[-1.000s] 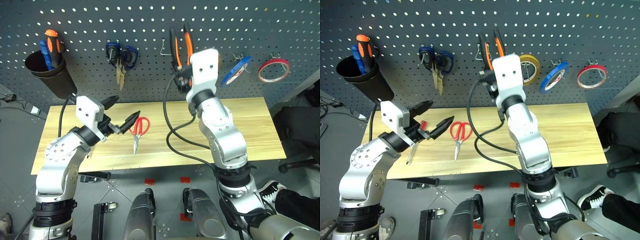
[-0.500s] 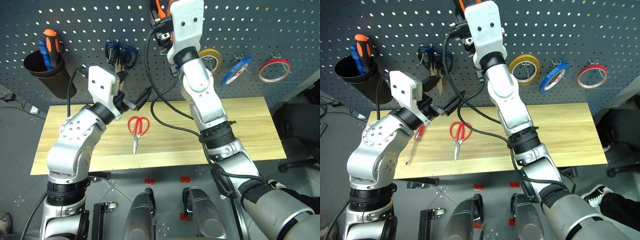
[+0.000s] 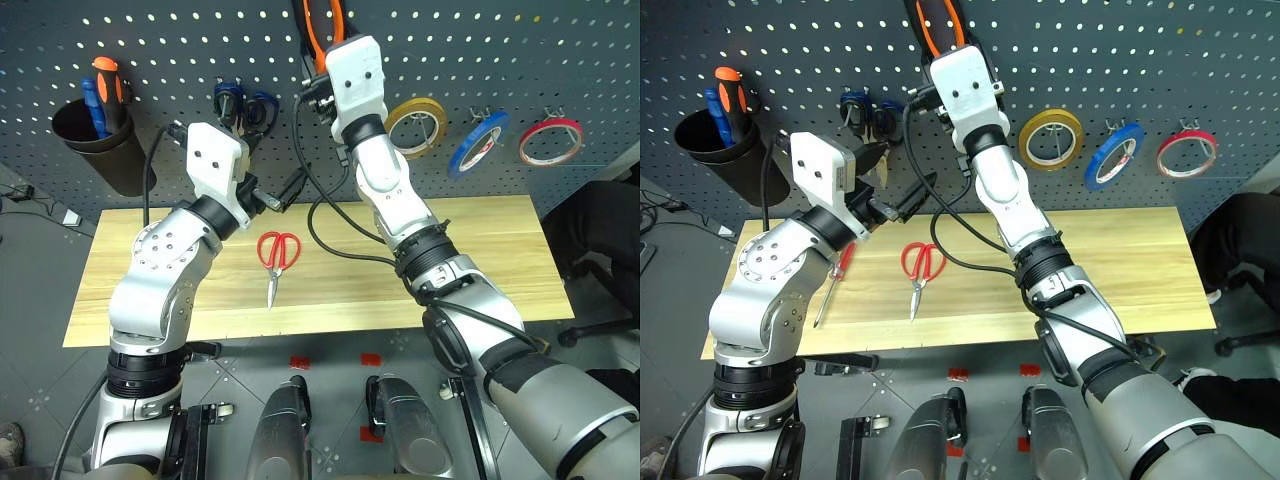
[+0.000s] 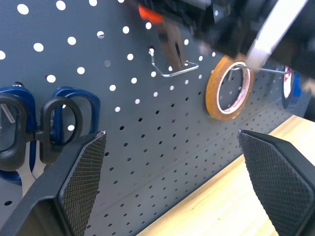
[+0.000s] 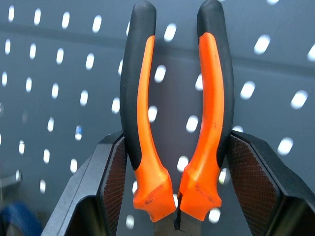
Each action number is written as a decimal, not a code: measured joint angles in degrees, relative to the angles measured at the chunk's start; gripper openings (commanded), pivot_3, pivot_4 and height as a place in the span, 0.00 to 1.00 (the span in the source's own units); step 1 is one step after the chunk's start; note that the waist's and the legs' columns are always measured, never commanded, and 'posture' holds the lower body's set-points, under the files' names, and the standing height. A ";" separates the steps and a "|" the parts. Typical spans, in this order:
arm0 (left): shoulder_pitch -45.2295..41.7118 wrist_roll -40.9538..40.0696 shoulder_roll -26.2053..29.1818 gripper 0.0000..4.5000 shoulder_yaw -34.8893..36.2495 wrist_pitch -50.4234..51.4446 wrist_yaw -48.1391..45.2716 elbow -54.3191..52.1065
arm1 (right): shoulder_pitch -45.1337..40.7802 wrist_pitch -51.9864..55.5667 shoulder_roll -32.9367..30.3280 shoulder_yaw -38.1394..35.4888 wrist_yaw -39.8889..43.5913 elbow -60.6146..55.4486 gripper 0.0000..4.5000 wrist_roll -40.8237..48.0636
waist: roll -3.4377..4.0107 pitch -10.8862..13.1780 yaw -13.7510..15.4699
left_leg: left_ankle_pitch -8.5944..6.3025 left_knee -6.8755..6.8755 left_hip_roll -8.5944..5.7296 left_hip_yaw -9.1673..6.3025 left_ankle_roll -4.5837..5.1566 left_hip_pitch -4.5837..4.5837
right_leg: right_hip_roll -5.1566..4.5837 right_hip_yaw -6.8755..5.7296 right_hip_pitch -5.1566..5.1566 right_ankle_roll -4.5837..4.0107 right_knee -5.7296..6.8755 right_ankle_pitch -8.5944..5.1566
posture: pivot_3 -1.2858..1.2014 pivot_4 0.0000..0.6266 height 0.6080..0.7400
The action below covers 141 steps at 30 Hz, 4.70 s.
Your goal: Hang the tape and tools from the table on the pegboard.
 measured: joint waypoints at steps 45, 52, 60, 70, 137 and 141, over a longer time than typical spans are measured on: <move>15.20 6.20 -0.89 1.00 0.01 26.07 7.60 3.58 | 42.26 62.08 -14.21 8.03 35.38 -70.99 0.99 23.64 | 0.00 0.00 0.96 | -0.12 -0.04 0.07 -0.17 0.18 0.07 | 0.09 -0.04 0.07 -0.06 0.00 0.03 | 0.45 0.55 1.00; 15.70 6.08 -4.55 1.00 -0.36 29.37 9.56 5.97 | 46.25 66.92 -18.61 11.46 39.37 -76.01 0.99 25.66 | -0.03 0.01 0.85 | -0.11 -0.04 0.12 -0.21 0.17 0.08 | 0.16 -0.06 0.06 -0.05 0.01 0.03 | 0.45 0.55 1.00; 12.81 9.72 -7.89 1.00 -1.97 26.72 13.95 13.05 | 46.81 68.08 -18.41 12.26 39.25 -77.03 0.99 26.07 | -0.05 0.02 1.00 | -0.11 -0.02 0.07 -0.19 0.17 0.07 | 0.14 -0.04 0.07 -0.05 -0.03 0.03 | 0.45 0.56 1.00; 6.29 12.26 -10.85 0.91 -2.36 21.71 16.15 26.39 | 47.79 72.02 -18.94 11.02 39.64 -77.71 1.00 28.98 | -0.08 0.04 0.99 | -0.12 -0.04 0.08 -0.20 0.17 0.07 | 0.14 -0.09 0.07 -0.05 -0.03 0.03 | 0.45 0.57 1.00; 19.64 26.08 -0.23 0.07 2.00 -17.23 11.09 -4.96 | 41.38 57.70 -21.54 5.16 34.46 -82.58 1.00 26.03 | -0.10 0.03 0.92 | -0.14 -0.08 0.13 -0.20 0.18 0.06 | 0.14 -0.20 0.07 -0.05 -0.08 0.03 | 0.44 0.51 1.00; 16.99 26.68 -0.20 0.07 1.48 -16.59 10.93 -0.90 | 40.21 57.69 -20.81 5.13 34.36 -81.42 1.00 26.03 | -0.10 0.04 0.84 | -0.13 -0.09 0.13 -0.20 0.17 0.06 | 0.16 -0.26 0.07 -0.05 -0.07 0.03 | 0.44 0.51 1.00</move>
